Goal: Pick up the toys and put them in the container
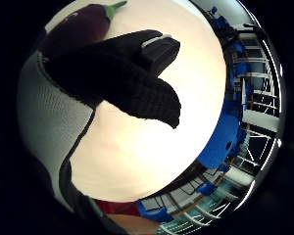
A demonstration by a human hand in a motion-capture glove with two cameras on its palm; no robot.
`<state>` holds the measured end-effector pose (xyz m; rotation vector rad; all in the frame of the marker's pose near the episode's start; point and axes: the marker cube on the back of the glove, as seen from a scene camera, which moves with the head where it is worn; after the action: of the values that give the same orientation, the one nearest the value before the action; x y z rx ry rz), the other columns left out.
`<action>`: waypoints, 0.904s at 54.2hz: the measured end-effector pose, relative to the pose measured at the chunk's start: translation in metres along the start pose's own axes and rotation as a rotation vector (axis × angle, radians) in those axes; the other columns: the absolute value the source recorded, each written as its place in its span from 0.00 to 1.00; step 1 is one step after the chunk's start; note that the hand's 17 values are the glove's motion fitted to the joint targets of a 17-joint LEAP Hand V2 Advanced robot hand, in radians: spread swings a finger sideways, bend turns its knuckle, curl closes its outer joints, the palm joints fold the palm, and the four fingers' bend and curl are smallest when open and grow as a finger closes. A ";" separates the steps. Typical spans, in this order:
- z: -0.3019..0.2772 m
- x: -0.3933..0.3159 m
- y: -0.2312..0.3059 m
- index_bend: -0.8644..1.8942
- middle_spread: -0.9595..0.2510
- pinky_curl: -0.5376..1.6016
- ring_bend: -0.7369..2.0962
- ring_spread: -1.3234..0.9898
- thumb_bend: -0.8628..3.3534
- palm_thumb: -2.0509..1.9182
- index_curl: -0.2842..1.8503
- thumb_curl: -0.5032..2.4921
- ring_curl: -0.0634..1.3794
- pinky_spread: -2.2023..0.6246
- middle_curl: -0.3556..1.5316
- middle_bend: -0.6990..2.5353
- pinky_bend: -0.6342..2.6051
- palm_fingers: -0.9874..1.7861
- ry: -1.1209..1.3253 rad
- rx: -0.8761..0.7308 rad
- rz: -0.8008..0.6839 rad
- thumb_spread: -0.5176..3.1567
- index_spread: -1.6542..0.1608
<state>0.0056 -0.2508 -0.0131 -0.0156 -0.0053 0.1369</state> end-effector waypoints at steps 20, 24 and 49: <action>0.028 0.000 -0.041 0.37 0.78 0.41 0.32 0.61 0.20 0.51 0.26 0.26 0.17 0.82 0.27 0.24 0.63 0.28 0.094 -0.063 0.079 0.46 0.71; 0.035 0.001 -0.039 0.37 0.78 0.41 0.34 0.61 0.20 0.51 0.26 0.26 0.18 0.81 0.27 0.24 0.63 0.30 0.145 -0.094 0.099 0.46 0.71; 0.002 0.007 0.012 0.49 0.63 0.40 0.58 0.42 0.25 0.65 0.35 0.33 0.31 0.64 0.25 0.31 0.58 0.62 0.199 -0.006 0.087 0.47 0.71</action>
<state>0.0108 -0.2384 -0.0112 -0.0349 0.1939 0.2223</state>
